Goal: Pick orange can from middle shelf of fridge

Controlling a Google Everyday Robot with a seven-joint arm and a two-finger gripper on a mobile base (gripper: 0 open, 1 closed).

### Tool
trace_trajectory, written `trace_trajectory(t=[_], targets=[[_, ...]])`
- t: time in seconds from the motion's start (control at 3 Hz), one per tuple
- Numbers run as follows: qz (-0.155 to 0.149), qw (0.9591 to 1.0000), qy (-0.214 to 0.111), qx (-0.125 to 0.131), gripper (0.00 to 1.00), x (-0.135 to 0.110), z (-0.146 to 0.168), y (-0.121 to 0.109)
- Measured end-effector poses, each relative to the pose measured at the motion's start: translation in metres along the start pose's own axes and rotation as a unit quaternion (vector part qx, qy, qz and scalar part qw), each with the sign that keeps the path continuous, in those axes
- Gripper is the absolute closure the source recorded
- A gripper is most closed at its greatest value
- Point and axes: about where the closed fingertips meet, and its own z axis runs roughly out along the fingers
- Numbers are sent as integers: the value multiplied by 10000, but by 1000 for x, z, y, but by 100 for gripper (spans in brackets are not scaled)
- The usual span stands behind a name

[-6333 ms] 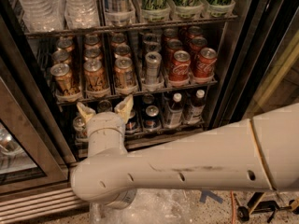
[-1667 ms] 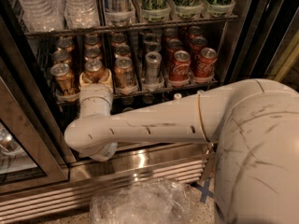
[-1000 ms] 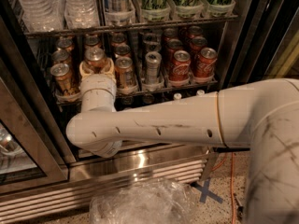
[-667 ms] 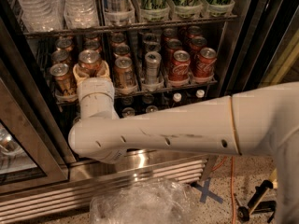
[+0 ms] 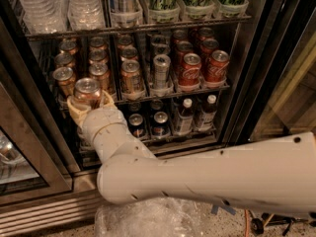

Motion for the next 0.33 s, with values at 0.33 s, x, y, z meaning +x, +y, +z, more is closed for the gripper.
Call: trace_trajectory(t=[0.33], targets=[[24,9989,135,-457,100,-7,-33,16]])
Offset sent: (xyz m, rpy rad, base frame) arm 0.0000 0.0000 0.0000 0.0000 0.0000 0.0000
